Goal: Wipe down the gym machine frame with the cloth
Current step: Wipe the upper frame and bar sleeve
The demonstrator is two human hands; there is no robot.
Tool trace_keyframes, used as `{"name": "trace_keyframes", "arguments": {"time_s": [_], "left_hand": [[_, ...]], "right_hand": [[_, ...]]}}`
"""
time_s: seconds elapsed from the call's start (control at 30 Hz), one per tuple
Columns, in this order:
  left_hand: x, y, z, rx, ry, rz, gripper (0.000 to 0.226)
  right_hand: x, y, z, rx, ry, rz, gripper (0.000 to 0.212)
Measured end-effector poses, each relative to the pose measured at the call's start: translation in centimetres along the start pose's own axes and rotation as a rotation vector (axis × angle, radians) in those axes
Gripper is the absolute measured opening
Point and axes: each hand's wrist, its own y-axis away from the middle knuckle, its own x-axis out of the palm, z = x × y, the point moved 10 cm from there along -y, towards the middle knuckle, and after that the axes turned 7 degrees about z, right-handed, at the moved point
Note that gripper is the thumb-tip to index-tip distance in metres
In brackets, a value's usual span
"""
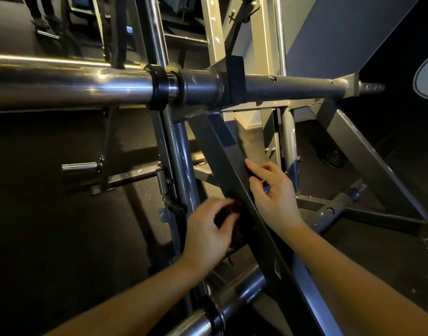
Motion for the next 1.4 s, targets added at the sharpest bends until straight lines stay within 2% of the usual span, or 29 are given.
{"name": "trace_keyframes", "arguments": {"time_s": [0.1,0.2,0.3,0.37,0.5,0.57,0.63,0.7,0.8,0.93,1.07,1.23,1.33,1.4], "left_hand": [[-5.3,-7.1,1.5,-0.046,-0.075,-0.180,0.030],[-9.8,-13.2,3.7,-0.165,0.029,-0.344,0.024],[-8.7,-11.9,3.9,-0.194,0.099,-0.430,0.026],[-6.1,-8.1,2.7,-0.165,0.084,-0.393,0.031],[-0.7,-0.8,-1.0,-0.007,0.091,-0.052,0.029],[-0.9,-1.5,-1.5,0.035,0.079,0.034,0.029],[-3.5,-5.5,-1.1,0.003,0.031,-0.069,0.030],[-6.9,-9.8,0.6,-0.134,0.064,-0.231,0.028],[-8.1,-11.0,1.4,-0.195,0.062,-0.365,0.027],[-3.9,-4.8,-0.7,-0.152,0.065,-0.308,0.027],[1.0,1.8,-2.1,-0.151,0.085,-0.183,0.026],[6.4,9.0,-2.5,-0.206,0.136,-0.029,0.032],[6.3,9.1,-2.9,-0.193,0.061,0.020,0.025],[4.6,6.6,-3.0,-0.170,0.022,-0.034,0.026]], "right_hand": [[0.0,0.0,0.1,-0.014,0.007,0.003,0.042],[0.1,0.0,0.1,-0.011,0.006,0.008,0.042],[0.1,0.0,0.3,-0.017,0.000,0.011,0.043],[0.1,-0.1,0.3,-0.030,0.003,0.004,0.042],[0.0,-0.1,0.0,-0.019,0.020,-0.009,0.042],[0.0,0.0,0.1,-0.021,0.021,-0.006,0.041],[0.0,0.0,0.2,-0.039,0.041,-0.009,0.041],[-0.1,-0.1,0.2,-0.038,0.065,-0.015,0.042],[0.1,0.0,0.1,-0.022,0.061,0.002,0.041],[0.2,-0.2,0.1,-0.025,0.041,0.039,0.041],[0.0,1.0,-0.4,0.036,-0.005,0.175,0.043],[-1.6,7.2,-2.4,-0.011,0.117,0.293,0.047],[-2.4,9.8,-3.4,-0.087,0.211,0.275,0.048],[-2.1,10.6,-3.6,-0.110,0.194,0.274,0.049]]}}
